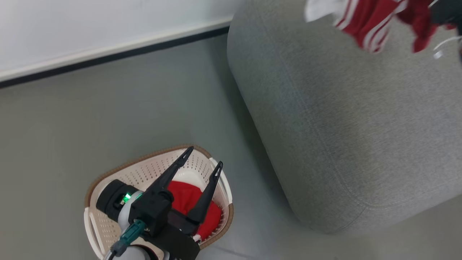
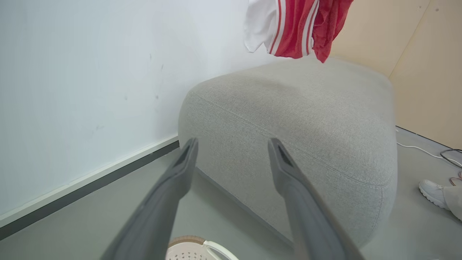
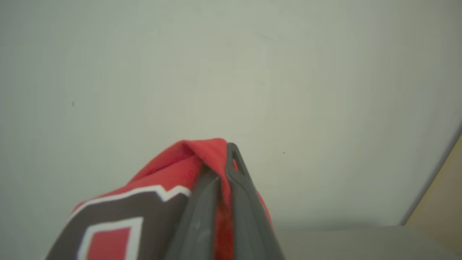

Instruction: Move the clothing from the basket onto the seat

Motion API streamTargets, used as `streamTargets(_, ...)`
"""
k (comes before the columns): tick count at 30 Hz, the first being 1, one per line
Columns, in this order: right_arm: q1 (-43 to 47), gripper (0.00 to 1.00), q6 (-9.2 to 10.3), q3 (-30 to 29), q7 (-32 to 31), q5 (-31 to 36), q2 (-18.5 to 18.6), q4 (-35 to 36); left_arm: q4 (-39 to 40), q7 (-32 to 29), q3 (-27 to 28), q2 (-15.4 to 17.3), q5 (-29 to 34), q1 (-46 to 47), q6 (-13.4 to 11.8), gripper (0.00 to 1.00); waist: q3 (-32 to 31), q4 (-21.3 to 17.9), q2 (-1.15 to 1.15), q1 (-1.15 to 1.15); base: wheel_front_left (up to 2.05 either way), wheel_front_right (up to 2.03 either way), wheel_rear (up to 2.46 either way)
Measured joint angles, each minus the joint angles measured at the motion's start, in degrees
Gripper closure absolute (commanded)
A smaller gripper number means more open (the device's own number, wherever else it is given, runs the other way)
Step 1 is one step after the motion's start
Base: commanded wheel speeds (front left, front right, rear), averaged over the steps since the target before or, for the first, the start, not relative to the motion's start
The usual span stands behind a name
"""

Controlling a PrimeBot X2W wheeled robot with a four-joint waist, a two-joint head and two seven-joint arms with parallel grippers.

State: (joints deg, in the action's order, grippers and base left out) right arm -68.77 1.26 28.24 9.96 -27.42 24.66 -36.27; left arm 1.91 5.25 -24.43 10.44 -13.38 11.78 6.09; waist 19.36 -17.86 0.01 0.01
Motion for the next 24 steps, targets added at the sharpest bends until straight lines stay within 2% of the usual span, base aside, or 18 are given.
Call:
streamTargets(5, -3.57, 1.00, 0.03, -1.02, -0.41, 0.13, 2.50, -2.65, 2.91, -0.82, -0.24, 1.69, 0.79, 1.39, 0.05, 0.00, 4.02, 1.18, 0.00, 0.00, 0.00, 0.00, 0.00)
streamTargets(7, -3.65, 1.00, 0.85, -0.97, -0.42, 0.24, 2.31, -2.75, 4.28, -1.15, -0.16, 2.42, 0.97, 2.01, 0.05, 0.00, 5.68, 1.48, 0.00, 0.00, 0.00, 0.00, 0.00)
streamTargets(12, -3.67, 1.00, 1.30, -0.86, -0.57, 0.30, 0.77, -3.89, 7.16, -2.15, 0.32, 4.61, 2.41, 2.81, 0.48, 0.00, 9.81, 1.55, 0.00, 0.00, 0.00, 0.00, 0.00)
streamTargets(19, -2.40, 1.00, 1.83, 0.26, 0.85, 0.27, -4.04, -9.15, 8.80, -3.14, 0.67, 6.91, 2.88, 4.42, 0.53, 0.00, 15.37, -0.40, 0.00, 0.00, 0.00, 0.00, 0.00)
streamTargets(24, -0.98, 1.00, 2.81, 0.02, 1.81, 0.27, -4.50, -12.99, 8.83, -3.64, 0.55, 7.68, 2.88, 4.83, 0.54, 0.00, 17.17, -2.12, 0.01, -0.01, 0.00, 0.00, 0.00)
